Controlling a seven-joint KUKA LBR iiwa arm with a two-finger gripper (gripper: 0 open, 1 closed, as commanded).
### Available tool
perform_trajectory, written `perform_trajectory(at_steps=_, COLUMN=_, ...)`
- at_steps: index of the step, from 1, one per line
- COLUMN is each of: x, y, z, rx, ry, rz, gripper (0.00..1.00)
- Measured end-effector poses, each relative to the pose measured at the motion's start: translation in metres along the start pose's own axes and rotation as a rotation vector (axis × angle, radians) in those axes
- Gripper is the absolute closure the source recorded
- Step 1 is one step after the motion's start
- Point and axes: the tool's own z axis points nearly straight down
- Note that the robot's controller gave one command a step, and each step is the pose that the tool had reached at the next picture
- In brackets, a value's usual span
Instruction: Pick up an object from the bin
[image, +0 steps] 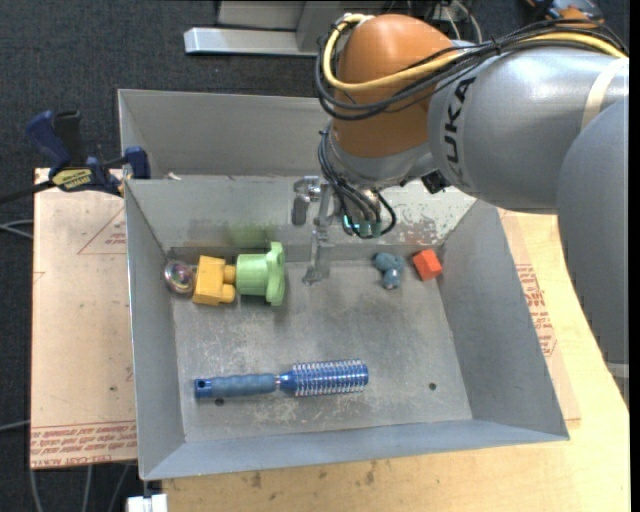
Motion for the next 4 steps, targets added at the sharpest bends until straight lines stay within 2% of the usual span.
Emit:
perform_trajectory(at_steps=1, x=0.068, y=0.053, z=0.041, rx=-0.001, ry=0.002, rz=0.007, gripper=0.0)
perform_trajectory(at_steps=2, x=0.16, y=0.059, z=0.153, rx=0.001, ry=0.002, rz=0.01, gripper=0.0)
perform_trajectory(at_steps=3, x=0.157, y=0.058, z=0.149, rx=-0.001, ry=-0.005, rz=0.014, gripper=1.0)
perform_trajectory(at_steps=4, x=0.146, y=0.091, z=-0.009, rx=-0.004, ry=-0.014, rz=0.008, gripper=1.0)
